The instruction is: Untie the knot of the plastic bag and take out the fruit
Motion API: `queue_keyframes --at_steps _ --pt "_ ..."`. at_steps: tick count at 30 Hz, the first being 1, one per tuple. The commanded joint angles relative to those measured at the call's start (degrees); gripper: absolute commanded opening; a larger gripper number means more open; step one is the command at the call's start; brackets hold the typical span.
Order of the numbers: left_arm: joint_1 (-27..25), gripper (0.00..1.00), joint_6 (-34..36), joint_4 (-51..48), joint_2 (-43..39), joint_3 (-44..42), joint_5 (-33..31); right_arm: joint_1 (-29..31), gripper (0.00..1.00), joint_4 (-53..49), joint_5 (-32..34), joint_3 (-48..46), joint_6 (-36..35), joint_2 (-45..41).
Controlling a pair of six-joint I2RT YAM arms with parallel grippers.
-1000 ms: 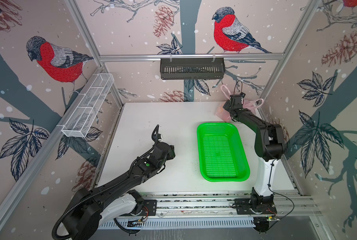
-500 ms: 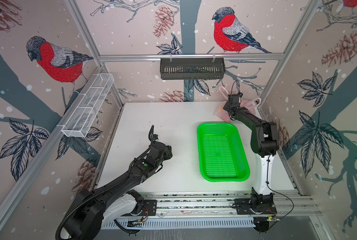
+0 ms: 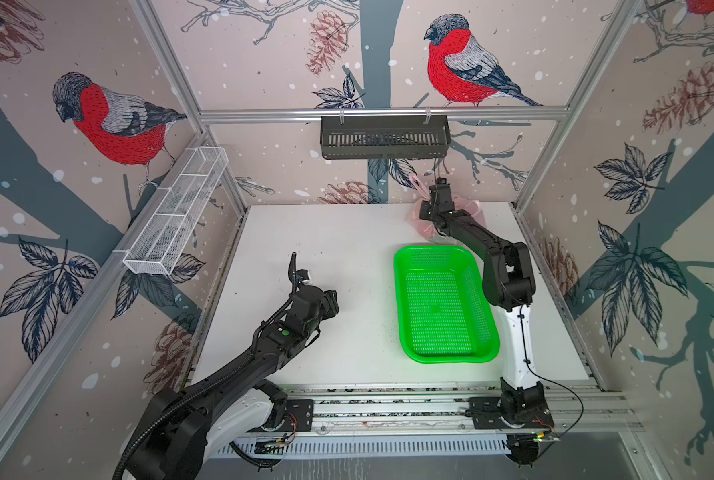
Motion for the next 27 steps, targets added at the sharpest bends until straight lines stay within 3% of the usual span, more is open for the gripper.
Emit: queue_keyframes --at_steps 1,14,21,27 --pt "0.7 0.62 -0.4 2.5 -1.0 -0.5 0.5 3.8 0.03 0.4 -4.0 1.2 -4.6 0.6" --pt "7.6 0.62 -1.9 -6.4 -11.6 1.1 -1.1 25.7 0.03 -3.3 -11.0 2.8 -4.0 0.6" --pt "11.1 0.64 1.1 -14.5 -18.3 8.1 -1.8 34.6 0.03 3.0 -10.1 -16.1 0.0 -9.4" --pt "11.2 0.64 3.0 -17.7 -18.7 12.1 -1.5 36.7 0.07 7.0 -8.3 -34.1 3.3 -20.8"
